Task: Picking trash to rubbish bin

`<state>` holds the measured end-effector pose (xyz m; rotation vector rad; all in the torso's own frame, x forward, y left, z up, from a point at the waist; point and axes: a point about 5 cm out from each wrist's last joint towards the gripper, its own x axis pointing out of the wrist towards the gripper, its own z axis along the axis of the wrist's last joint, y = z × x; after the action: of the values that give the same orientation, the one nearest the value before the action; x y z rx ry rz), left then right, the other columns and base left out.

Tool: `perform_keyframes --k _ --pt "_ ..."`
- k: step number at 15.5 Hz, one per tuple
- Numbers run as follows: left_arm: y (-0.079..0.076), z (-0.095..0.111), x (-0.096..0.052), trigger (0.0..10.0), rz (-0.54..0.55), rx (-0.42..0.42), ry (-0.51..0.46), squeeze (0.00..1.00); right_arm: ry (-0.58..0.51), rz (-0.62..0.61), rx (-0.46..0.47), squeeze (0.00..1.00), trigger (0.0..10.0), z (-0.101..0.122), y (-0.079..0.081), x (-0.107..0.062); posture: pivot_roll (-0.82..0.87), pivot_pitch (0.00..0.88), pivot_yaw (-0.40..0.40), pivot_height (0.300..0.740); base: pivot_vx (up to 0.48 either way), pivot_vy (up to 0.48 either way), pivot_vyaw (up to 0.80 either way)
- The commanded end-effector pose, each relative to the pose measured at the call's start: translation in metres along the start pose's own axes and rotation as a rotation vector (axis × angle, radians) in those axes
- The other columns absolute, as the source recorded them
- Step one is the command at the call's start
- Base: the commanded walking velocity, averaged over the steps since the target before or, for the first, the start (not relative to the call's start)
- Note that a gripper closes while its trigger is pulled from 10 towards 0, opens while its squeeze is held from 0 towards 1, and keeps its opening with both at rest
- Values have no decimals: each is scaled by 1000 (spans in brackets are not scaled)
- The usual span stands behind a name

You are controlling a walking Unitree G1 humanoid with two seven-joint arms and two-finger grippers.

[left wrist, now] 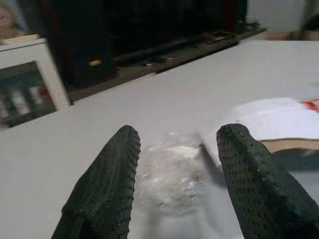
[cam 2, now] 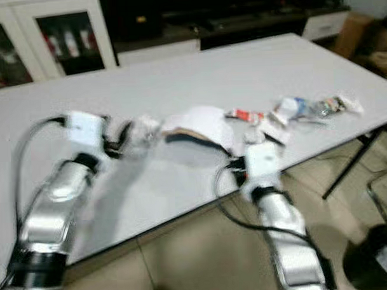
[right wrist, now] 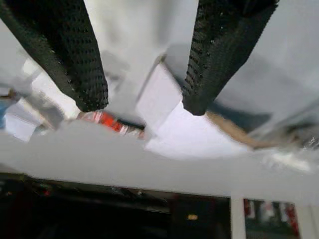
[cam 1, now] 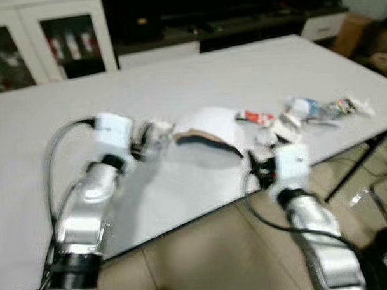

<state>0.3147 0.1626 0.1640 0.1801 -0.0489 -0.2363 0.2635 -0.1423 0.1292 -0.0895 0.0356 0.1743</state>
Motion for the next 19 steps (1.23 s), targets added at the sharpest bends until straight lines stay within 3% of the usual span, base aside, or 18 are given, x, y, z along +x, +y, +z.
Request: perform_keyframes --k 1,6,8,9,14,17,19 --pt "9 4 0 10000 16 21 -12 0 -17 26 16 0 10000 5 7 2 -11 25 -35 740 352 0 0" --pt "7 2 4 10000 -12 14 -8 0 -15 24 27 0 10000 4 9 -2 -19 13 -30 740 346 0 0" --pt "0 -1 8 10000 -71 -38 -7 0 -19 23 34 0 10000 4 11 -4 -22 12 -25 740 0 0 0" --pt "-3 -1 13 10000 -109 -72 -20 1000 -24 19 37 0 10000 4 12 -5 -28 10 -21 740 0 0 0" --pt "-12 -17 38 10000 -212 -75 63 1000 -40 11 40 0 10000 8 10 -9 -55 3 4 740 0 0 0" --pt "-22 -22 54 10000 -283 -140 94 1000 -43 -22 36 0 10000 9 6 -14 -89 13 29 740 0 0 0" --pt "-21 -23 66 10000 -253 -150 113 1000 -41 -32 36 0 10000 12 3 -20 -114 42 28 740 0 0 0"
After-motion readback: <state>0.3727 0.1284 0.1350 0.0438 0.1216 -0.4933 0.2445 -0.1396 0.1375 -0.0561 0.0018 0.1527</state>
